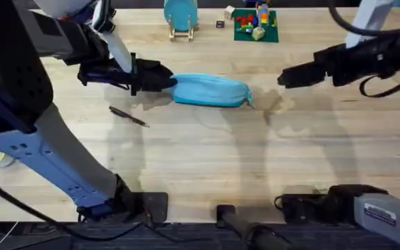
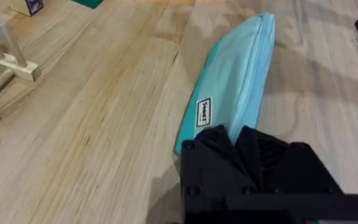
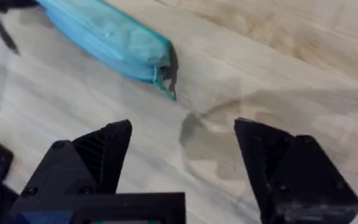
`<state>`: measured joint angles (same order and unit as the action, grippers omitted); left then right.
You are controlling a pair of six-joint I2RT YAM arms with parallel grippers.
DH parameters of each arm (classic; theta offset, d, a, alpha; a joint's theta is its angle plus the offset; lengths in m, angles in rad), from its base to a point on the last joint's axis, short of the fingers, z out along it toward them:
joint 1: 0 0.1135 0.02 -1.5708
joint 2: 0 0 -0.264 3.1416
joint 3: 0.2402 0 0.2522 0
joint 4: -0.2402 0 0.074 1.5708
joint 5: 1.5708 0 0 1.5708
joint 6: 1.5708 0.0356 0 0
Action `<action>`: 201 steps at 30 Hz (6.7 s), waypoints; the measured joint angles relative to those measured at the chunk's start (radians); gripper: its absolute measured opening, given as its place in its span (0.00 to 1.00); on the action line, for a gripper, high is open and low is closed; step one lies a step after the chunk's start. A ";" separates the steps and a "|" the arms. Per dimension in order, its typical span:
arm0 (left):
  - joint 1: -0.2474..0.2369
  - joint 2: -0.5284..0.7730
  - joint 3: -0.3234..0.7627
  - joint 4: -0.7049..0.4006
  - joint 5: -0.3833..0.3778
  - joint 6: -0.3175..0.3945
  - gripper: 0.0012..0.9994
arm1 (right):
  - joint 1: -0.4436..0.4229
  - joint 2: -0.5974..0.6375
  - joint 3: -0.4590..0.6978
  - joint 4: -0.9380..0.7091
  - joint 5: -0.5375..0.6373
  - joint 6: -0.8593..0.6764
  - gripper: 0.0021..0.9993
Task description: Unzip the bag, pick up the pens from the table one at a time and place them inside, then zip the bag closed.
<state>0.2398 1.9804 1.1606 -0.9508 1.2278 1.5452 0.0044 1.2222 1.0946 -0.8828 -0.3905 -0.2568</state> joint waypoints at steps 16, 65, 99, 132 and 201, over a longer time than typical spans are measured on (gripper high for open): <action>0.000 0.000 0.000 0.000 0.000 0.000 0.04 | 0.000 0.157 0.000 -0.062 -0.194 -0.244 1.00; 0.000 0.000 0.000 0.000 0.000 0.000 0.04 | 0.000 0.328 0.002 0.040 -0.189 -0.411 1.00; 0.000 0.000 0.000 0.000 0.000 0.000 0.04 | 0.080 0.484 0.003 0.106 -0.193 -0.432 1.00; 0.000 0.000 0.000 0.000 0.000 0.000 0.04 | 0.169 0.509 0.003 0.232 -0.193 -0.390 0.83; 0.000 0.000 0.000 0.000 0.000 0.000 0.04 | 0.171 0.492 0.112 0.064 -0.148 -0.263 0.03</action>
<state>0.2398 1.9800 1.1606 -0.9512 1.2278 1.5452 0.1757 1.7138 1.2063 -0.8183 -0.5381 -0.5202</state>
